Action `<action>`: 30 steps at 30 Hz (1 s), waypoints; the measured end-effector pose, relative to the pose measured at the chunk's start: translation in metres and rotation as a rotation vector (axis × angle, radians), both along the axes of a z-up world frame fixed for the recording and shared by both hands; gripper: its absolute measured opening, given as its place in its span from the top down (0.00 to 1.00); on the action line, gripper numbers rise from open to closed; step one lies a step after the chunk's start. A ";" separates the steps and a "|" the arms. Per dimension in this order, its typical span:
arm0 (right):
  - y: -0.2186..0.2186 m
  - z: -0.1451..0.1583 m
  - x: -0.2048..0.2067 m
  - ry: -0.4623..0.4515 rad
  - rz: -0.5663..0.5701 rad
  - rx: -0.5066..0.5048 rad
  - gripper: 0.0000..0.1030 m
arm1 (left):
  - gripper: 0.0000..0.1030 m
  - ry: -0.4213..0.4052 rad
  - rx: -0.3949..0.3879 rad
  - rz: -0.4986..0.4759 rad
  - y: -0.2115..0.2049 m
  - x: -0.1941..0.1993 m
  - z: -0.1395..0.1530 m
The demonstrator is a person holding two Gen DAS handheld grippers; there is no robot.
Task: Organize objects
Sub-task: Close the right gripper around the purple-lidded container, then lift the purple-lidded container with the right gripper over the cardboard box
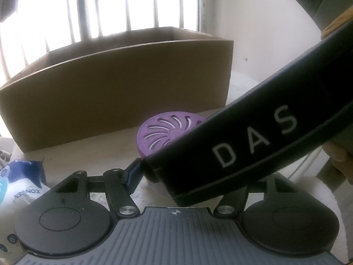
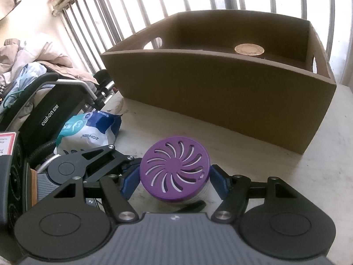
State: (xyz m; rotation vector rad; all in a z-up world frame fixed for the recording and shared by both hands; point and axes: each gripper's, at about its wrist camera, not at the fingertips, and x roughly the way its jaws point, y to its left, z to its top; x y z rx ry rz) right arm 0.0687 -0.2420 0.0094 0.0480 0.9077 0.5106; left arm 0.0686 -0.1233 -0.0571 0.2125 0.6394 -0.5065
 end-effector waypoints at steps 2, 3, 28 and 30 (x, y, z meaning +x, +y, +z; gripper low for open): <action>0.000 0.000 0.000 -0.003 0.001 0.001 0.30 | 0.37 -0.002 0.000 0.002 -0.001 0.000 0.000; 0.000 0.001 0.000 -0.004 0.002 0.001 0.30 | 0.37 -0.003 -0.001 0.003 -0.001 0.001 0.000; -0.014 0.011 -0.014 -0.047 -0.016 0.043 0.30 | 0.37 -0.052 0.035 -0.011 -0.010 -0.021 0.014; -0.016 0.012 -0.014 -0.051 -0.018 0.049 0.30 | 0.37 -0.055 0.040 -0.012 -0.011 -0.018 0.015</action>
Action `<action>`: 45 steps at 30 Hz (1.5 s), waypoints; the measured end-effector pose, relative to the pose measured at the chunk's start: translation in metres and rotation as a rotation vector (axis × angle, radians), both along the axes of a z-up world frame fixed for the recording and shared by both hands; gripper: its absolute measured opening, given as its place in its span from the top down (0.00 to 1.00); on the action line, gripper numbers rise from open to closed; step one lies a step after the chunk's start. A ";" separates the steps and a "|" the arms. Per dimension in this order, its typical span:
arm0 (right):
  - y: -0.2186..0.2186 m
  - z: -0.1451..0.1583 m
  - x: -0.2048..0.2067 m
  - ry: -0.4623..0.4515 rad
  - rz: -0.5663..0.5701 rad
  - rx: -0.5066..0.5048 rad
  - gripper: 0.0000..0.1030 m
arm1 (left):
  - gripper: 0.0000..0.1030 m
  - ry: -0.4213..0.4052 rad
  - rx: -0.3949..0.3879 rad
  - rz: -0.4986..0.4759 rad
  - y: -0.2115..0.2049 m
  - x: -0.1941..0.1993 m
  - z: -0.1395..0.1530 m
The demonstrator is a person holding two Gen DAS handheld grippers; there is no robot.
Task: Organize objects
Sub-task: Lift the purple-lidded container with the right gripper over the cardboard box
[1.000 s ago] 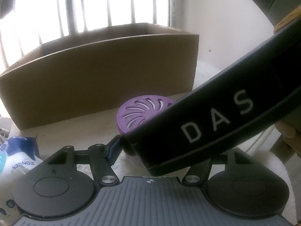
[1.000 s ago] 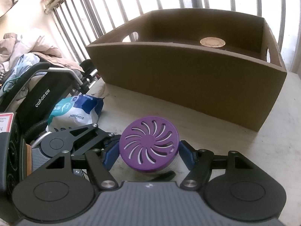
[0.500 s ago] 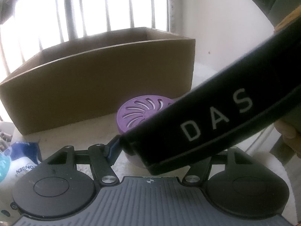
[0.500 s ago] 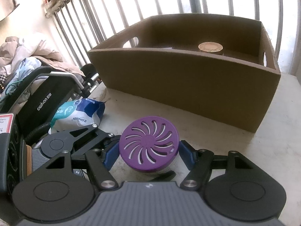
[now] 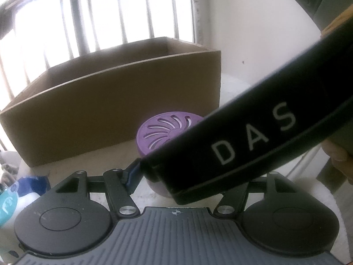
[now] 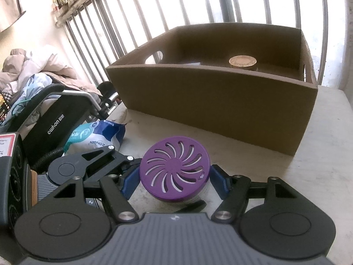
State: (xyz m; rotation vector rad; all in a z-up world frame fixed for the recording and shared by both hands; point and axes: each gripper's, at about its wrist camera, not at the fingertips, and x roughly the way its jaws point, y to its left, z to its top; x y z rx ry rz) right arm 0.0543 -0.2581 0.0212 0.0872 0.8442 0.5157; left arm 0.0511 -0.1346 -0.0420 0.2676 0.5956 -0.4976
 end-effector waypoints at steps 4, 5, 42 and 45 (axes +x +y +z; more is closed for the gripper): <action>-0.006 0.000 -0.002 -0.005 -0.006 0.019 0.30 | 0.37 -0.006 0.014 -0.003 -0.005 -0.001 0.002; -0.008 0.000 -0.002 -0.004 -0.007 0.024 0.30 | 0.37 -0.008 0.017 -0.004 -0.007 -0.002 0.002; 0.000 0.095 0.244 0.007 0.054 0.091 0.31 | 0.36 0.098 0.053 -0.011 0.005 0.275 0.121; 0.004 0.075 0.280 0.075 0.036 0.081 0.31 | 0.36 0.178 0.055 -0.007 0.006 0.318 0.107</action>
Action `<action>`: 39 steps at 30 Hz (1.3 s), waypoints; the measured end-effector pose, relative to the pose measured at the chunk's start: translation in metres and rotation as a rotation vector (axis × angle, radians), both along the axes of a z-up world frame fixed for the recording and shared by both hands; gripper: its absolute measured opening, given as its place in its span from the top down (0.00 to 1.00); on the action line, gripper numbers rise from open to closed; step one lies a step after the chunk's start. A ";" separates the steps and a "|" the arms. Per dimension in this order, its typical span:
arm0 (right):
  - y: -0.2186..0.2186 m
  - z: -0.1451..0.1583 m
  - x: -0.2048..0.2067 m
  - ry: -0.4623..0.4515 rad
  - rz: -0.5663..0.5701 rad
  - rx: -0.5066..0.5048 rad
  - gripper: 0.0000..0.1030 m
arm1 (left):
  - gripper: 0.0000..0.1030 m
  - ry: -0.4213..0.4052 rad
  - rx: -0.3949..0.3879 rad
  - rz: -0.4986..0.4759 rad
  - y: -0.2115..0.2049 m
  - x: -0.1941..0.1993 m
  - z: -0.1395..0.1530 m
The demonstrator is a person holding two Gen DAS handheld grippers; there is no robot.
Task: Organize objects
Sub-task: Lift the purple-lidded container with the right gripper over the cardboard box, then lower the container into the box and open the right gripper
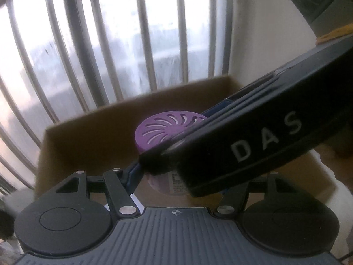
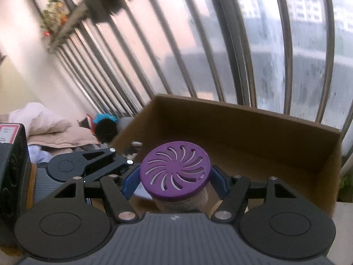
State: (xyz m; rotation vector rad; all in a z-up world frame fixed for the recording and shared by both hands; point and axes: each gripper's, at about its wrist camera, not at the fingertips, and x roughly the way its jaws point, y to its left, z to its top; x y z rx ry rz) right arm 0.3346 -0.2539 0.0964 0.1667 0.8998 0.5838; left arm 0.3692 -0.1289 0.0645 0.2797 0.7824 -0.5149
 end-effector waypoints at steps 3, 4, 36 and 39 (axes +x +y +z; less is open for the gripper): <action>0.006 -0.023 0.032 0.057 -0.014 -0.032 0.31 | 0.34 0.075 0.008 0.012 0.001 0.037 -0.016; 0.008 -0.029 0.041 0.071 -0.019 -0.044 0.31 | 0.33 0.092 0.016 0.020 0.000 0.047 -0.021; -0.041 0.027 -0.054 -0.033 -0.076 0.105 0.15 | 0.01 0.057 -0.066 0.115 0.049 -0.012 0.055; -0.049 0.045 -0.104 -0.124 -0.046 0.149 0.13 | 0.00 -0.009 -0.152 0.147 0.091 -0.049 0.073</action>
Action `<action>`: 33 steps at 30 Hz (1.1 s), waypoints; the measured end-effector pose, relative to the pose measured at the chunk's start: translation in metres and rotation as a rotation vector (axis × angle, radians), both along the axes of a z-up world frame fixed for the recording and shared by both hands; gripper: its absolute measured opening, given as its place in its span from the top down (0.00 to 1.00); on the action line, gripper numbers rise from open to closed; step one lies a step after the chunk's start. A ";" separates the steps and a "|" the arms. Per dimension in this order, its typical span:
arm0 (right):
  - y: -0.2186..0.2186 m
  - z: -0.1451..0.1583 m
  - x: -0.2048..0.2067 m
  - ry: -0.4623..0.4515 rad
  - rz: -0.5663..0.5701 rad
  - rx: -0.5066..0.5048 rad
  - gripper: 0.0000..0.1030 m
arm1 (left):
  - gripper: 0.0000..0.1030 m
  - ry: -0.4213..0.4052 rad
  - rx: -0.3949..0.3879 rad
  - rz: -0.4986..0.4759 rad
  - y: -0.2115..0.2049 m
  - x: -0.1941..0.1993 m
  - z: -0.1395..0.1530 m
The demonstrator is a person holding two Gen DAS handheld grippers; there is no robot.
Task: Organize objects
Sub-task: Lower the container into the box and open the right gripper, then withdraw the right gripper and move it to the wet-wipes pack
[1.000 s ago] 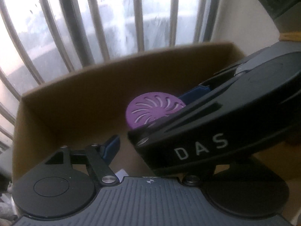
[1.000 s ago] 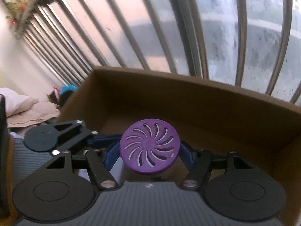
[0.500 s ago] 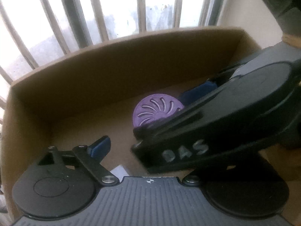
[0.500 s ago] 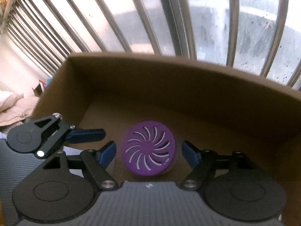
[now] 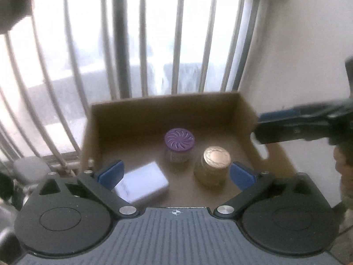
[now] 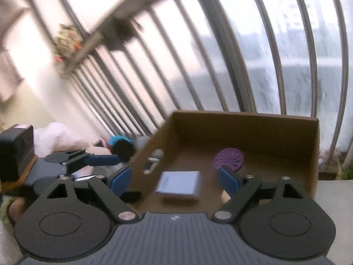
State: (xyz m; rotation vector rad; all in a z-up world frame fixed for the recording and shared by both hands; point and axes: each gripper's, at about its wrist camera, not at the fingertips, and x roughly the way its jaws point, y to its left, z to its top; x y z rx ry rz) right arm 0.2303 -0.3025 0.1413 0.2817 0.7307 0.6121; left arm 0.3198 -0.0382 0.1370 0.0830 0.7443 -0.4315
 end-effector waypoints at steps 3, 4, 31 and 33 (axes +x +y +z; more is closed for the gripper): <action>-0.002 0.004 -0.053 -0.074 0.023 0.041 0.10 | 0.00 -0.044 -0.060 0.061 0.031 -0.059 0.000; -0.003 0.001 -0.070 -0.086 0.035 0.057 0.10 | 0.00 -0.058 -0.075 0.086 0.041 -0.077 -0.003; 0.164 -0.170 -0.094 0.354 0.204 0.098 0.07 | 0.00 0.061 -0.098 0.342 0.107 -0.192 -0.115; 0.168 -0.174 -0.090 0.369 0.218 0.097 0.07 | 0.00 0.103 -0.118 0.344 0.107 -0.186 -0.120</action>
